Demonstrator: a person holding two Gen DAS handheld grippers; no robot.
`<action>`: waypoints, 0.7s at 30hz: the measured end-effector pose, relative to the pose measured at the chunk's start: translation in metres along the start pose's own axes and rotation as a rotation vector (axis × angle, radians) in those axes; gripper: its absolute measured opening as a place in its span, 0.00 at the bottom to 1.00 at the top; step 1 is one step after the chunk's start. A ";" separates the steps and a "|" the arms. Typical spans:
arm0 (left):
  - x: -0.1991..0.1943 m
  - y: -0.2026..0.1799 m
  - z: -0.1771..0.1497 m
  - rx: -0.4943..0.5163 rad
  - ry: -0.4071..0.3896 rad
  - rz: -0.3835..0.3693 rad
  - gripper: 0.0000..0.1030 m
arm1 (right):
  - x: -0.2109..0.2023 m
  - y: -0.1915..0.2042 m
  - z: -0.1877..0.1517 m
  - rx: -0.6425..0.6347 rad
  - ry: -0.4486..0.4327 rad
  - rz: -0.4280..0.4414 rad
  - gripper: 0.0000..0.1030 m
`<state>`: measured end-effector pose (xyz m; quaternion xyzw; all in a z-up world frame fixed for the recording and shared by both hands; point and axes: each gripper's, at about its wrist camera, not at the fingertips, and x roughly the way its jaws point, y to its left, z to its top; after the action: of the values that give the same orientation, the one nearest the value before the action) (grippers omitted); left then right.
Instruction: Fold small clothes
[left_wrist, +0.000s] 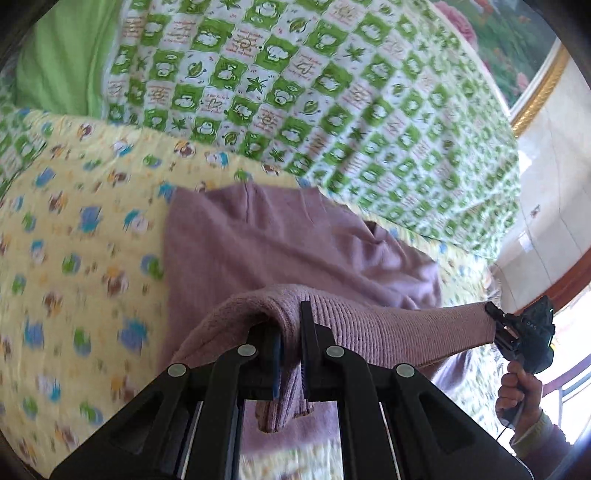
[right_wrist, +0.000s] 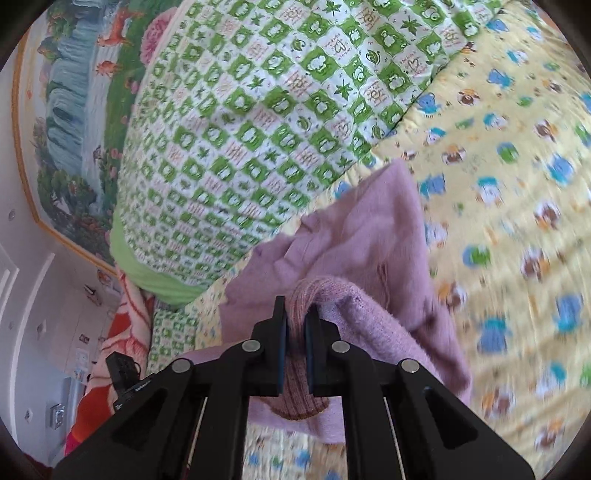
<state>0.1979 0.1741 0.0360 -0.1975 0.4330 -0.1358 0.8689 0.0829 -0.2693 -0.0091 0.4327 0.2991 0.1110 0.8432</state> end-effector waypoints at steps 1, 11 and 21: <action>0.011 0.003 0.008 -0.003 0.005 0.012 0.05 | 0.010 -0.002 0.007 -0.001 0.001 -0.014 0.09; 0.087 0.033 0.056 -0.075 0.034 0.058 0.05 | 0.086 -0.043 0.053 0.048 0.016 -0.092 0.09; 0.128 0.051 0.066 -0.111 0.057 0.077 0.06 | 0.118 -0.071 0.068 0.098 0.036 -0.137 0.09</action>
<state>0.3299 0.1822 -0.0408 -0.2249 0.4716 -0.0837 0.8486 0.2125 -0.3047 -0.0834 0.4498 0.3481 0.0460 0.8212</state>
